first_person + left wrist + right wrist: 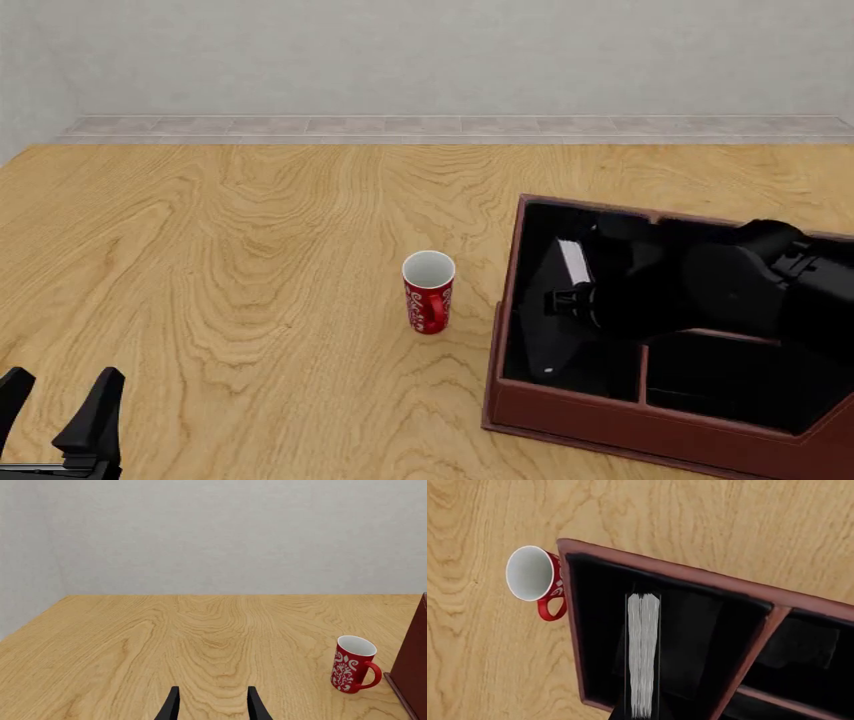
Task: Pick up the book and place it in the left compartment of the caddy.
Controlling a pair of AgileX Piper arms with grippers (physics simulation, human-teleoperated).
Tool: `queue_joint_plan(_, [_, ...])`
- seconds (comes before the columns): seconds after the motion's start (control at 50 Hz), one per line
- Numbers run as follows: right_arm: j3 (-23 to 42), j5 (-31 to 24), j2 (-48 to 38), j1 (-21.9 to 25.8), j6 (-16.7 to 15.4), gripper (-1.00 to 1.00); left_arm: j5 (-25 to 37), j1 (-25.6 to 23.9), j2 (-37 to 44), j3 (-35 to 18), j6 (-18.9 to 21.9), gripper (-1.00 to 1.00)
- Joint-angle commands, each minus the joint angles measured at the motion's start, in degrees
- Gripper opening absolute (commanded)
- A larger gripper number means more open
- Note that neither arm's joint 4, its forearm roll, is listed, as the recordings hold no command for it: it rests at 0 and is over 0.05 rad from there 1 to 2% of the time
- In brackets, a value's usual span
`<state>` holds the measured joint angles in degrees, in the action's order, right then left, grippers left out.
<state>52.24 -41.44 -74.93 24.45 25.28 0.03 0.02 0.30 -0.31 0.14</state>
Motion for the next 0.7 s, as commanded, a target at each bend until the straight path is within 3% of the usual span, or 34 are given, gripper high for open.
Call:
queue_joint_plan(0.02, [-0.50, 1.54, -0.33, 0.28, 1.32, -1.00, -0.09, 0.01, -0.03, 0.10, 0.04, 1.00])
queue_joint_plan(0.7, [-2.53, 4.97, -2.59, 0.93, 2.32, -1.00, -0.09, 0.01, -0.03, 0.10, 0.02, 1.00])
